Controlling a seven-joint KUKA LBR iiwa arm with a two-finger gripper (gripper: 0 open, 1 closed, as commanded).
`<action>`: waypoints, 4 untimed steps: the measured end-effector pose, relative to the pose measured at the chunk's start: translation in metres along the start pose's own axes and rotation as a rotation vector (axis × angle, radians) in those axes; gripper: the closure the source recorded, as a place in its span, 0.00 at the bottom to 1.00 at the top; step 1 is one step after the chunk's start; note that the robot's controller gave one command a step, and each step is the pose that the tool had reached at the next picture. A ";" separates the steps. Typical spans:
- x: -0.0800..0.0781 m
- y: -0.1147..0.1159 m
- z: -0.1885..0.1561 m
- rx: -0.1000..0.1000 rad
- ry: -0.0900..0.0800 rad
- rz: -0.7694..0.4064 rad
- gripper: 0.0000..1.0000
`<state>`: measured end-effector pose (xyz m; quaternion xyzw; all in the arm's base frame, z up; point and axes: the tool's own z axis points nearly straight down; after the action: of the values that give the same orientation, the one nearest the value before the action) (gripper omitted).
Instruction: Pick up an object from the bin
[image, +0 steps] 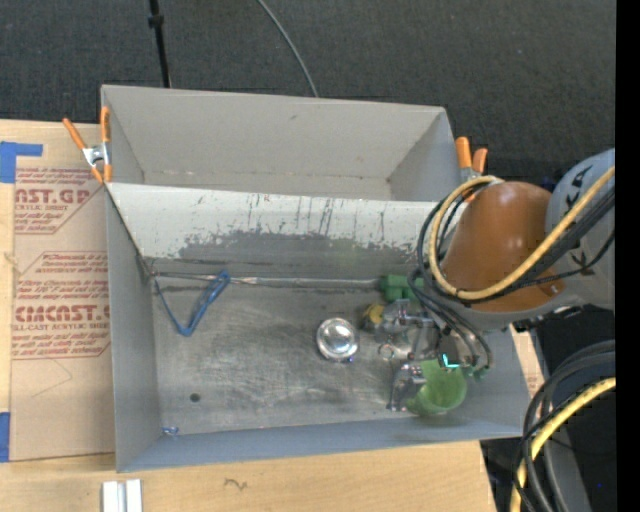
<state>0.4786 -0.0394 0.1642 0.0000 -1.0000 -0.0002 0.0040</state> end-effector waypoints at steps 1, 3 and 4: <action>-0.063 0.025 0.092 -0.002 -0.008 0.342 0.00; -0.054 0.049 0.064 -0.002 -0.008 0.396 0.00; -0.046 0.049 0.092 -0.003 -0.014 0.479 0.00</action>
Offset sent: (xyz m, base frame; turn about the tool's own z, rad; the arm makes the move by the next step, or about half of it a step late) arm 0.0615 0.0250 -0.0942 0.3436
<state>0.5241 0.0098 0.0717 -0.2373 -0.9714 -0.0010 -0.0029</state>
